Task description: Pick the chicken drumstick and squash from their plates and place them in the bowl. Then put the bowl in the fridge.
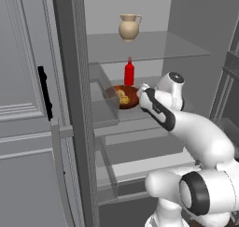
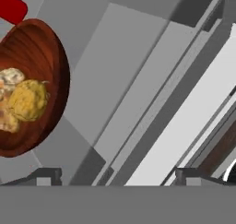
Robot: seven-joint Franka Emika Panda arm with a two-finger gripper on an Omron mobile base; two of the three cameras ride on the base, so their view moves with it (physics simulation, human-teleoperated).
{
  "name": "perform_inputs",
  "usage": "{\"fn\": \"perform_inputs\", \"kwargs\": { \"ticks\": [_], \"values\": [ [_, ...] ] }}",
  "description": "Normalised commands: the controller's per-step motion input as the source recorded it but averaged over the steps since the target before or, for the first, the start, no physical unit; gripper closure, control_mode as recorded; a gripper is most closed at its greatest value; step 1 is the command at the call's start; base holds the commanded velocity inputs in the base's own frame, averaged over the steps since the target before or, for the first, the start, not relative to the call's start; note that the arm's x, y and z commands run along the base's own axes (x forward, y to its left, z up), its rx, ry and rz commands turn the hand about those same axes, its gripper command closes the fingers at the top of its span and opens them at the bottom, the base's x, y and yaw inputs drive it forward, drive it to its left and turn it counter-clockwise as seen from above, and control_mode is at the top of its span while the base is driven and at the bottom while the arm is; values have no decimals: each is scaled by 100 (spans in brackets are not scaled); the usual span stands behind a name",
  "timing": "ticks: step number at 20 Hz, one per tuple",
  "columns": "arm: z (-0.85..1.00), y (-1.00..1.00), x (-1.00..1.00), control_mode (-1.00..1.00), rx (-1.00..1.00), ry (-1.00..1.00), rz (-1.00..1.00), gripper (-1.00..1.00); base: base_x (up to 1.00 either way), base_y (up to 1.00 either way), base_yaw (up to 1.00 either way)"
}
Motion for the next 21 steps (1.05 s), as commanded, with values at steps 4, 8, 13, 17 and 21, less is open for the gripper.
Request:
{"fn": "perform_inputs", "kwargs": {
  "ticks": [4,8,13,17,21],
  "values": [
    [49,-21,-100,-100,-26,0,16,-100,0,0,0],
    [1,-27,-100,-100,-35,0,27,-100,0,0,0],
    [0,-10,-100,-100,-25,0,31,-100,0,0,0],
    [-6,0,-100,-100,-9,-10,24,-100,0,0,0],
    [-4,0,-100,-100,0,-17,18,-100,0,0,0]
  ]
}}
